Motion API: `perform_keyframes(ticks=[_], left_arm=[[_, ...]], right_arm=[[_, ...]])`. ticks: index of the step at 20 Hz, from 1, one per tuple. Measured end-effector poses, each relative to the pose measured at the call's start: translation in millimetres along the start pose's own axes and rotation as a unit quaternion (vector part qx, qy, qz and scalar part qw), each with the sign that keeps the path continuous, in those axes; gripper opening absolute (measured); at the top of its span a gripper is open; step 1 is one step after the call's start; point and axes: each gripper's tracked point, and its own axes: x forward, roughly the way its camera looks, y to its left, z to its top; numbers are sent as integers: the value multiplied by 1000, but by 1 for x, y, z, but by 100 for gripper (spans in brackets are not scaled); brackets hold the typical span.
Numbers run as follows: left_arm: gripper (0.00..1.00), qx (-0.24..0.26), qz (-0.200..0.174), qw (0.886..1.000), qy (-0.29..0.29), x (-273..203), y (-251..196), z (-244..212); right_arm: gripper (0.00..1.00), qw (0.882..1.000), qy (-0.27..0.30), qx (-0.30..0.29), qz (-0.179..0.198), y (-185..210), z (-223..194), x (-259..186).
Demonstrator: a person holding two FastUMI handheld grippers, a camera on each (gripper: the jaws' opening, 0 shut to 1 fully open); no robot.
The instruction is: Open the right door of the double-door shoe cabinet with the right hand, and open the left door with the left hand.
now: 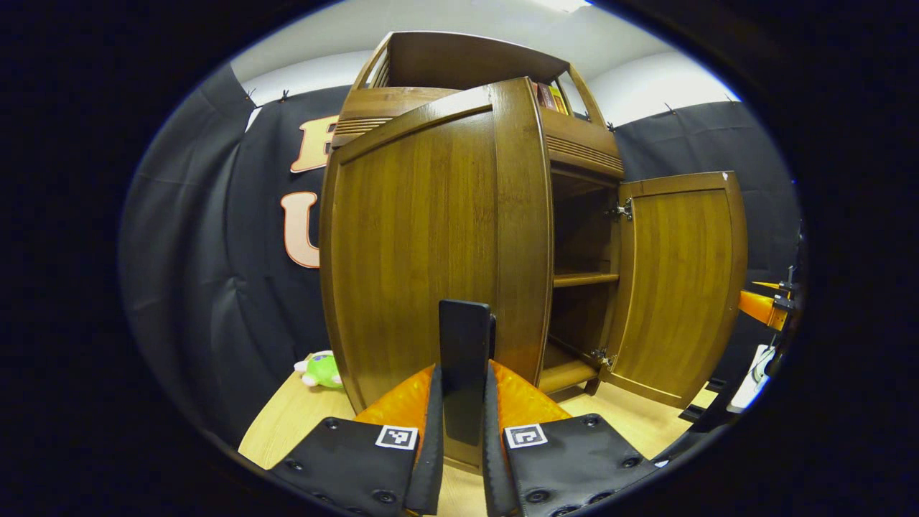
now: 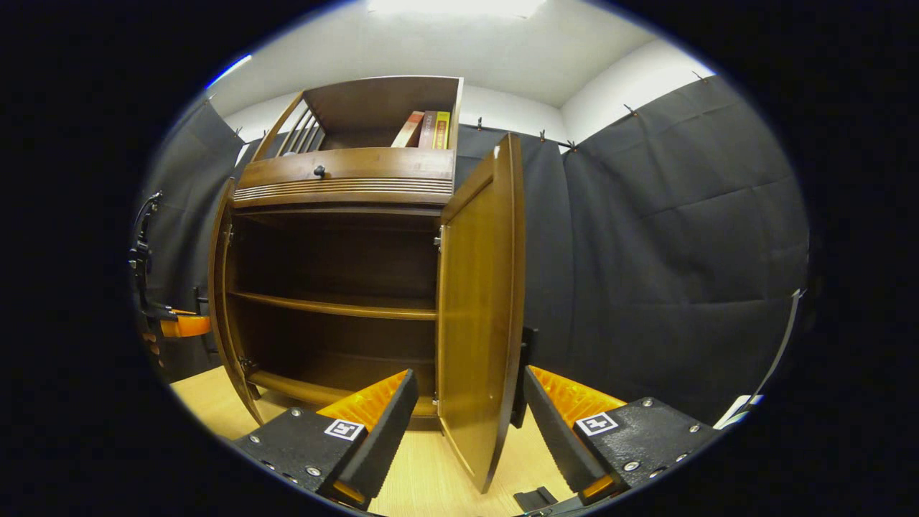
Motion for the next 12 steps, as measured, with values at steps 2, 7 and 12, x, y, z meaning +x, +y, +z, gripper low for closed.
perform_keyframes(ticks=[2,7,12], left_arm=[[30,1,5,1000,2,-5,3,0],[29,7,18,1000,-1,-19,16,2],[24,-3,28,1000,-4,-29,27,1]], right_arm=[[92,1000,0,0,6,4,2,1],[92,1000,-1,-7,24,18,5,4],[92,999,-1,-9,37,28,6,3]])
